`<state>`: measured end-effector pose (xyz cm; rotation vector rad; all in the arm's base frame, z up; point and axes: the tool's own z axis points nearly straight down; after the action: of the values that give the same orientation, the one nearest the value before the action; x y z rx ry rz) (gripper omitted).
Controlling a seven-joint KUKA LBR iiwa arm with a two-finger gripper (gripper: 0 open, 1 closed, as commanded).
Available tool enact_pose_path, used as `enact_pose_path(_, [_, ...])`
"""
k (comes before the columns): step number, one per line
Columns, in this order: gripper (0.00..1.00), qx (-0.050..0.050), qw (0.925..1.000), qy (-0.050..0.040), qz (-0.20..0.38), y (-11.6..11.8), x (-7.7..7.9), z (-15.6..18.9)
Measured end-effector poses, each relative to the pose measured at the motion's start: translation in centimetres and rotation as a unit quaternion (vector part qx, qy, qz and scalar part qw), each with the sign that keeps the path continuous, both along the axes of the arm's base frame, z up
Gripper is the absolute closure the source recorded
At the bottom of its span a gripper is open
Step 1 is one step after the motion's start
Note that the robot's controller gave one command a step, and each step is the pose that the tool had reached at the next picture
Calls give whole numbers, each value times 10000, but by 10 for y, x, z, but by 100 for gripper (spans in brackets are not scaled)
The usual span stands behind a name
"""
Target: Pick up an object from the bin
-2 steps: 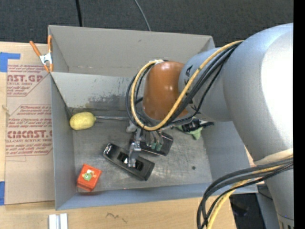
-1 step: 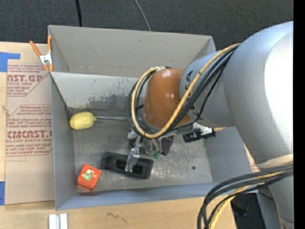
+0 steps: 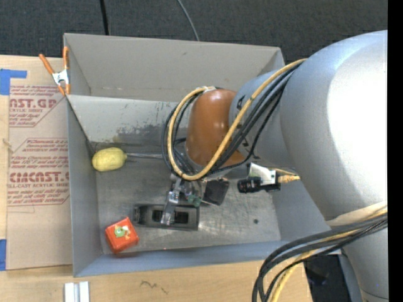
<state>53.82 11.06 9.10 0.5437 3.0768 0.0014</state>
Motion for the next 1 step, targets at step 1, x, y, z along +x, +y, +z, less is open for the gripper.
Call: enact_pose_path(1, [100,81,9984,-31,-551,8,-31,1])
